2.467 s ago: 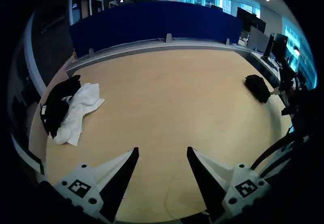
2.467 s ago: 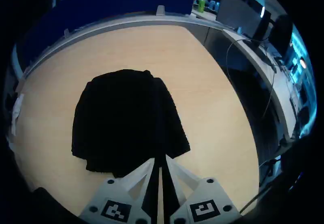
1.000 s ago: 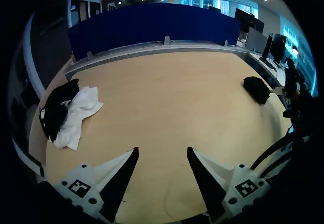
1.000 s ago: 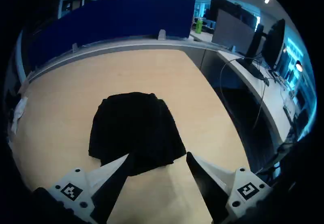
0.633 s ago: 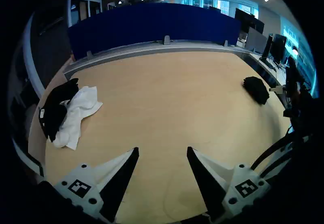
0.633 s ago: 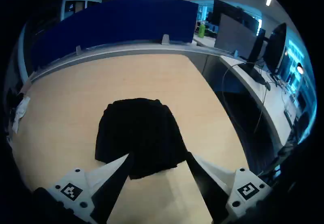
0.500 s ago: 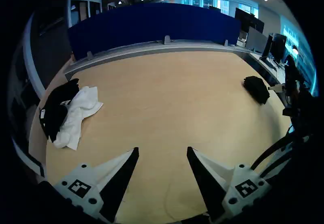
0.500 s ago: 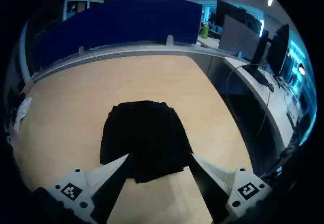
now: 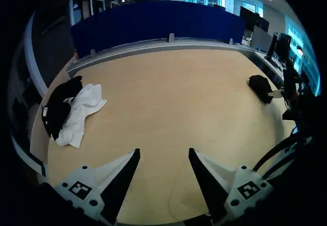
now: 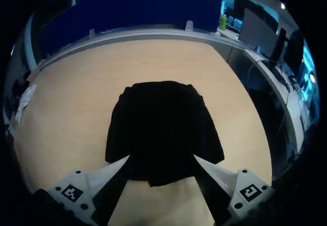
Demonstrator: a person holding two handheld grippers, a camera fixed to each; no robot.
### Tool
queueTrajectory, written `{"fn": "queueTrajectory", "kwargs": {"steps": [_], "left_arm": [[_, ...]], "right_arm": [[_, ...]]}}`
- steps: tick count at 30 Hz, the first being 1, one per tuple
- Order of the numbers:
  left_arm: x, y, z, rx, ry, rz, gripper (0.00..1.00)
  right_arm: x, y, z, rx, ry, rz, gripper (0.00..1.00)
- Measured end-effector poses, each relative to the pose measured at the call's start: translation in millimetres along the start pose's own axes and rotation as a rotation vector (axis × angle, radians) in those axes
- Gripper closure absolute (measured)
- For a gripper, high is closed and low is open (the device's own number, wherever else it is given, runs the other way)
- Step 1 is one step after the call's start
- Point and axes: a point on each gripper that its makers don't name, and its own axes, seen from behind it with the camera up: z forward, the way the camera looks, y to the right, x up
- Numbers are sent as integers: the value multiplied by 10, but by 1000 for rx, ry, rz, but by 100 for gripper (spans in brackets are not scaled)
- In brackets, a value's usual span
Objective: Fold towel
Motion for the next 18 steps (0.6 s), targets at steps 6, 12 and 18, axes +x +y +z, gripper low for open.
{"fn": "queueTrajectory", "kwargs": {"steps": [6,12,18], "left_arm": [[-1,9,27,0,-4,2,12],[24,29,35,-1,0,-4,12],[35,9,36,6,0,-8,12]], "right_arm": [[-20,22,59,9,-15,-4,0],[187,-7,-49,11,27,-16,0],[664,28,-54,18,102,-14,0]]}}
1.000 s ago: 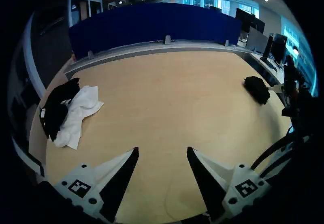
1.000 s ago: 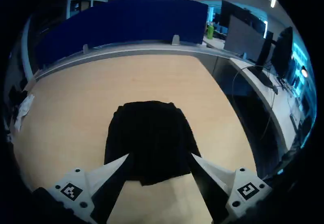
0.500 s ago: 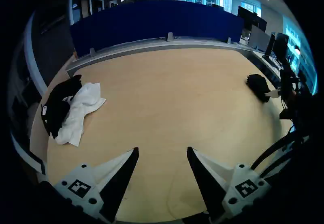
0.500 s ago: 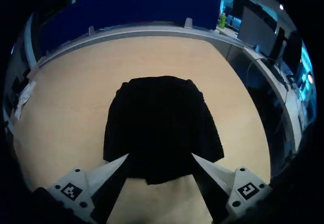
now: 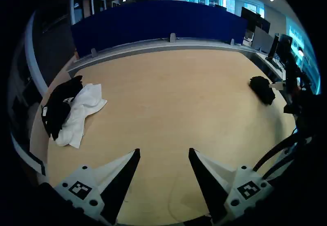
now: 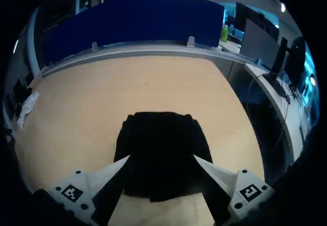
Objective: Fold towel
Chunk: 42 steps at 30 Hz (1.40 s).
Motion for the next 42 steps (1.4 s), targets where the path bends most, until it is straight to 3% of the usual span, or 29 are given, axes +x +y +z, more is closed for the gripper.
{"fn": "queueTrajectory", "kwargs": {"steps": [6,11,24,27,33,42], "left_arm": [[-30,-14,-9,10,-2,-3,12],[-67,-17,-33,20,-8,-11,12],[-132,-77,-74,47,-21,-24,12],[-124,-77,-59,45,-20,-26,12],[-98,-107,-23,39,-13,-33,12],[-40,-146,-10,24,10,-41,12]], "right_arm": [[305,92,239,5,12,-12,0],[399,105,411,16,8,-16,0],[160,72,743,56,-77,-37,0],[222,64,709,61,-65,-26,0],[473,-7,450,68,11,-27,0],[573,-113,180,61,46,-42,0]]}}
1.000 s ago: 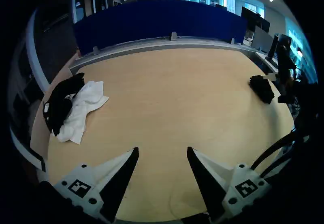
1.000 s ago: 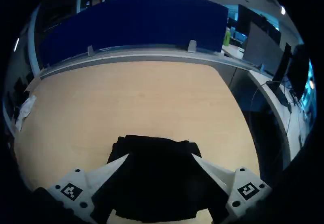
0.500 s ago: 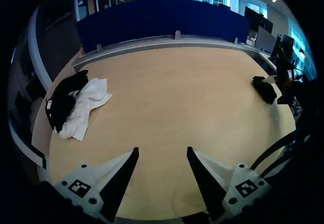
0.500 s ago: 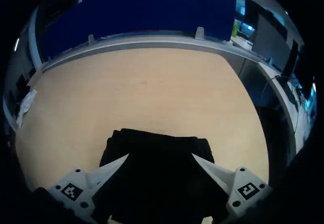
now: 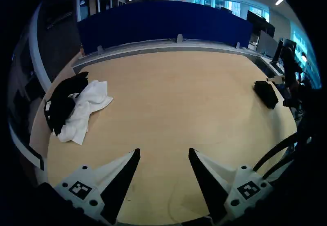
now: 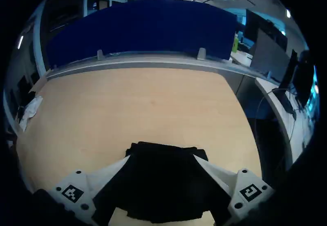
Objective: Fold towel
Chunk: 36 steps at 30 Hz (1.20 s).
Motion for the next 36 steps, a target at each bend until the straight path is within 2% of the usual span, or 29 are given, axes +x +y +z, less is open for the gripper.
{"fn": "queueTrajectory", "kwargs": {"steps": [9,18,26,30,36], "left_arm": [[66,-61,1,-13,33,-18,12],[223,-108,21,-34,91,-34,12],[366,-133,35,-49,144,-46,12],[442,-142,45,-57,174,-60,12],[549,-141,79,-70,239,-73,12]], "right_arm": [[197,-582,-529,49,131,13,0],[393,-1172,-1139,104,306,64,0],[653,-1488,-1657,76,478,84,0],[722,-1621,-1759,58,529,73,0],[737,-1813,-1760,72,546,94,0]]}}
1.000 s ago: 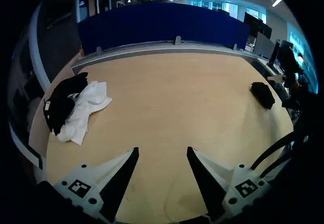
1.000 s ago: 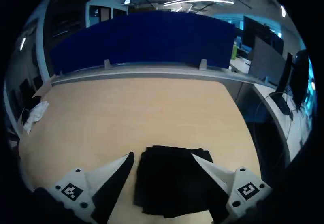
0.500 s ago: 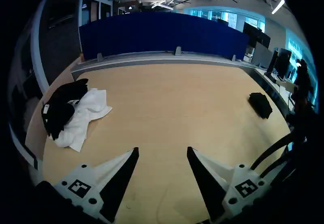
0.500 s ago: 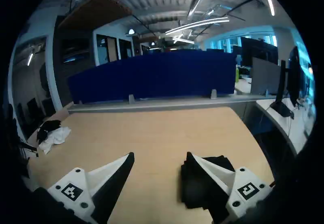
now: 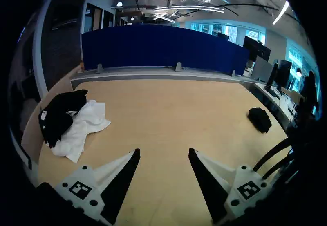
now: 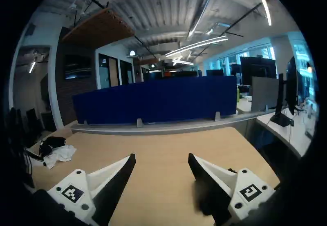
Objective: Fold towel
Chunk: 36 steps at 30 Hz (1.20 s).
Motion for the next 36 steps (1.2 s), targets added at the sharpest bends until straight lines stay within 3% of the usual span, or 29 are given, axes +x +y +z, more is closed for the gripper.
{"fn": "queueTrajectory", "kwargs": {"steps": [9,15,23,36], "left_arm": [[393,-113,71,19,176,-24,12],[719,-272,70,70,320,-48,13],[876,-356,87,87,406,-47,13],[939,-248,167,98,490,40,12]], "right_arm": [[79,-206,29,-43,45,-23,0],[125,-387,56,-68,95,-41,0],[145,-432,51,-92,128,-43,0],[117,-582,131,-68,133,6,0]]}}
